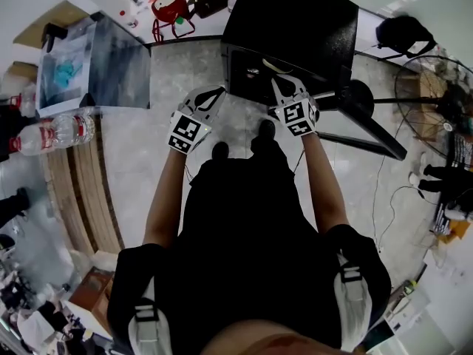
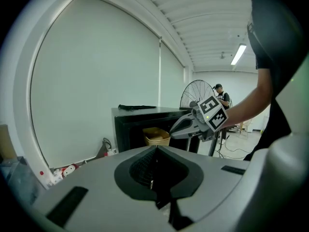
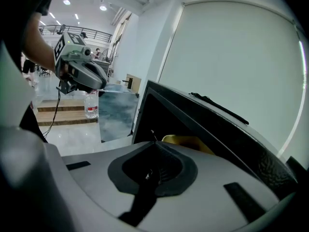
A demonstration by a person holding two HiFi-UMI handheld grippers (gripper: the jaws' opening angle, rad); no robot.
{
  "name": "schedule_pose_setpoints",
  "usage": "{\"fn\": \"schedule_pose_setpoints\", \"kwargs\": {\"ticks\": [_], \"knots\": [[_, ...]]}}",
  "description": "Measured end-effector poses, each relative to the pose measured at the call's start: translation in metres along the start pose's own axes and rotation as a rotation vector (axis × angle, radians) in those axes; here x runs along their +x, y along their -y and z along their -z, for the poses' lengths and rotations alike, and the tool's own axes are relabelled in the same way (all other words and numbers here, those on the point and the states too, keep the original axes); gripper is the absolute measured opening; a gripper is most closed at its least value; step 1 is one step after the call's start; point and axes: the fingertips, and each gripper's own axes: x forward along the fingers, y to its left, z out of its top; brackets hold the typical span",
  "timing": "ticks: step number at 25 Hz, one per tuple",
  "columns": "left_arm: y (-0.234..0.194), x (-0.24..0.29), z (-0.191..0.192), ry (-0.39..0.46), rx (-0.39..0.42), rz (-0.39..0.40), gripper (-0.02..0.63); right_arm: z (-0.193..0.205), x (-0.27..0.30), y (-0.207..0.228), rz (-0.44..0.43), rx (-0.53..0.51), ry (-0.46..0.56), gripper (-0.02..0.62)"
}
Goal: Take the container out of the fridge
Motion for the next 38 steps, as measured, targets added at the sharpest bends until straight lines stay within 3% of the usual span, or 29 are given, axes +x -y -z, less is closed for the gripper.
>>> {"fn": "schedule_pose_setpoints", "kwargs": {"ticks": [8, 19, 38], "knots": [[-0.001, -0.004, 0.005, -0.009, -0.019, -0.029, 0.018, 0.005, 0.013, -0.002, -0.016, -0.049, -0.030, 0.010], [-0.012, -0.006, 0.011, -0.012, -0.040, -0.058, 0.018, 0.008, 0.028, 0.004, -0.010, -0.061, -0.046, 0.111], [-0.022, 0.004, 0.014, -0.017, -0.072, -0.103, 0.018, 0.023, 0.057, 0.016, -0.040, -0.146, -0.114, 0.112]]}}
